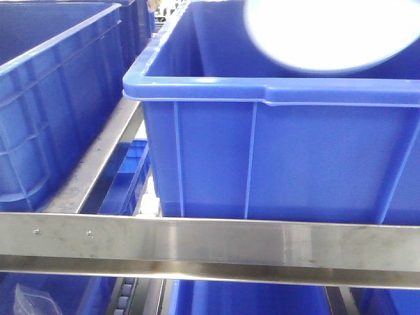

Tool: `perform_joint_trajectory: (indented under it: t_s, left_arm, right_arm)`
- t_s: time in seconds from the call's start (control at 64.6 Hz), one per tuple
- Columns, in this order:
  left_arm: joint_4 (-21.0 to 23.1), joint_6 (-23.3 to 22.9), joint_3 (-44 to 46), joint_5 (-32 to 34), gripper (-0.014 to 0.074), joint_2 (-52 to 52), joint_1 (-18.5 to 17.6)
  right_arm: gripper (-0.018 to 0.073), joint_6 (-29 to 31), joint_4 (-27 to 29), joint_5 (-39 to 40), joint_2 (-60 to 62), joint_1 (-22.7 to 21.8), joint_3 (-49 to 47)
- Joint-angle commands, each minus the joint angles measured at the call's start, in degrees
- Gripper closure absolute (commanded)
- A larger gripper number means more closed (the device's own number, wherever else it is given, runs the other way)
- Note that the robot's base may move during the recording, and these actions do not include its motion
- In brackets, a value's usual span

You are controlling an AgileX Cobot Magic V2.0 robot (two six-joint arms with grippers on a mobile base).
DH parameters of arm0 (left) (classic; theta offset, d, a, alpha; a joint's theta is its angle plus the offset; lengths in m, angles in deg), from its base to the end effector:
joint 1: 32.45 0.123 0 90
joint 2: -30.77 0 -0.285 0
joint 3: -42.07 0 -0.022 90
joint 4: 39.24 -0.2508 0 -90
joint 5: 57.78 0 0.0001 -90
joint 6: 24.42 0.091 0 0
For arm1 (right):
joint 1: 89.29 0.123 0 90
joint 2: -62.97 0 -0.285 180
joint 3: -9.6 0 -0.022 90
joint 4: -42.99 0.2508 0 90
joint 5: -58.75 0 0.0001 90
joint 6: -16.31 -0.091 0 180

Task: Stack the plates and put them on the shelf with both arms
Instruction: 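Lower the plate stack into a blue bin and open the right gripper, then withdraw the right gripper up out of the blue bin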

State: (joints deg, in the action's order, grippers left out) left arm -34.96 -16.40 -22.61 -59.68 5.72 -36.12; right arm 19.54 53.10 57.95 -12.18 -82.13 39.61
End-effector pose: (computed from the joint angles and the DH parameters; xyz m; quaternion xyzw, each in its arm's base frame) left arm 0.0833 -0.0056 0.2642 0.0472 0.7155 -0.0004 0.6970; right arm 0.2602 0.0329 0.3290 -0.0027 0.7984 0.0746 0.5975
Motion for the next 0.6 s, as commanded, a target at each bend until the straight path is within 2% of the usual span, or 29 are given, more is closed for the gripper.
perform_joint_trajectory:
  t_s: [0.0,0.108,0.263,0.371,0.588]
  left_arm:
    - [0.2,-0.2,1.6,4.8,0.0515,-0.5,0.0]
    - [0.2,-0.2,1.6,4.8,0.0515,-0.5,0.0]
    - [0.2,-0.2,1.6,4.8,0.0515,-0.5,0.0]
    - [0.2,-0.2,1.6,4.8,0.0515,-0.5,0.0]
    - [0.2,-0.2,1.6,4.8,0.0515,-0.5,0.0]
  right_arm:
    - [0.0269,-0.3,0.5,7.5,-1.7,1.3,-2.8]
    - [0.0144,-0.3,0.5,7.0,-4.7,1.3,-3.5]
    - [0.0154,-0.3,0.5,7.0,-4.3,1.3,-3.5]
    - [0.0218,-0.3,0.2,5.7,-1.9,1.1,-3.4]
    - [0.0511,2.4,-3.3,2.7,7.0,-1.1,0.8]
